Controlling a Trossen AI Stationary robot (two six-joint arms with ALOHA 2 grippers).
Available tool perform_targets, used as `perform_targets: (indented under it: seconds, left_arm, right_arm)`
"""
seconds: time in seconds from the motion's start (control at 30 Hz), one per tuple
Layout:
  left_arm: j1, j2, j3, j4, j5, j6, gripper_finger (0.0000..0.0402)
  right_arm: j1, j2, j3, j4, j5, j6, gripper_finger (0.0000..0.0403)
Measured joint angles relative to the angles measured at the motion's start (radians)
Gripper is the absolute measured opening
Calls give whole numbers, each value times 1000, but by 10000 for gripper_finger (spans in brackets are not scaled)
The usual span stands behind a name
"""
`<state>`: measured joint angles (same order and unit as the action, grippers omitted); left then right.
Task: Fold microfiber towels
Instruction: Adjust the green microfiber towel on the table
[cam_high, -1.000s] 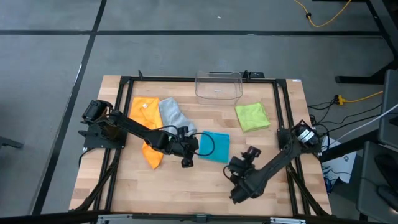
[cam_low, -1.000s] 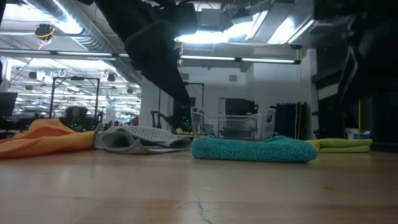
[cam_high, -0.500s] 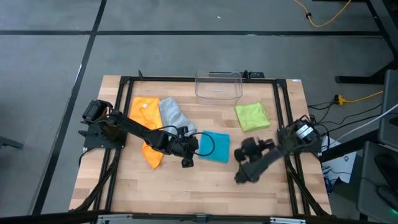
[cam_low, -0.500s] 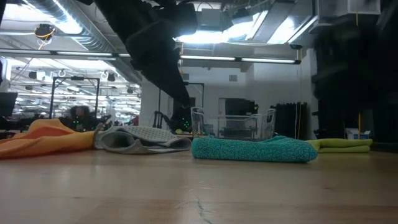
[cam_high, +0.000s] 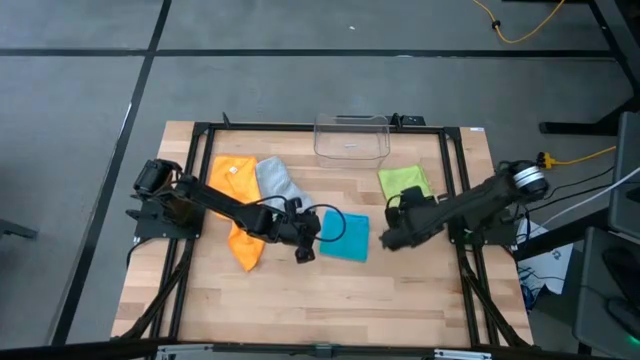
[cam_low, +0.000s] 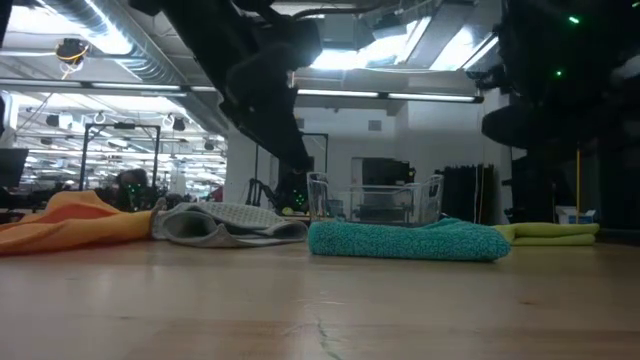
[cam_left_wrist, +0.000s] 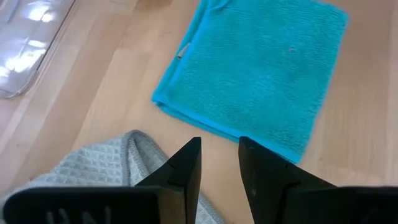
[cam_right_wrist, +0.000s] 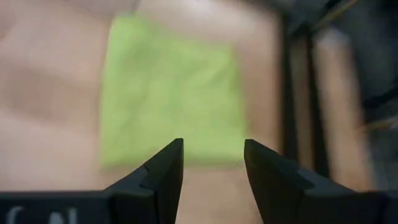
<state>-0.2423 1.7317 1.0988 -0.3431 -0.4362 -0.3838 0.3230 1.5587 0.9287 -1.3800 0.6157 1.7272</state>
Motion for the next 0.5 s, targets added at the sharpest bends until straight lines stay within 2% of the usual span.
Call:
perform_targets:
  seconds: [0.13,0.2,0.27,0.4,0.5]
  left_arm:
    - [14,0,0,0,0,-1,100]
    - [19,0,0,0,0,-2,100]
    - [21,0,0,0,0,-1,100]
    - [20,0,0,-1,0,-1,100]
    - [20,0,0,-1,0,-2,100]
  right_arm:
    - [-49,-161,-129,345,-107,-305,161]
    - [-58,-225,-189,518,-92,-433,155]
    - [-59,-277,-235,631,-28,-501,149]
    - [-67,-332,-298,652,146,-446,138]
    - [-105,-332,-361,669,134,-361,134]
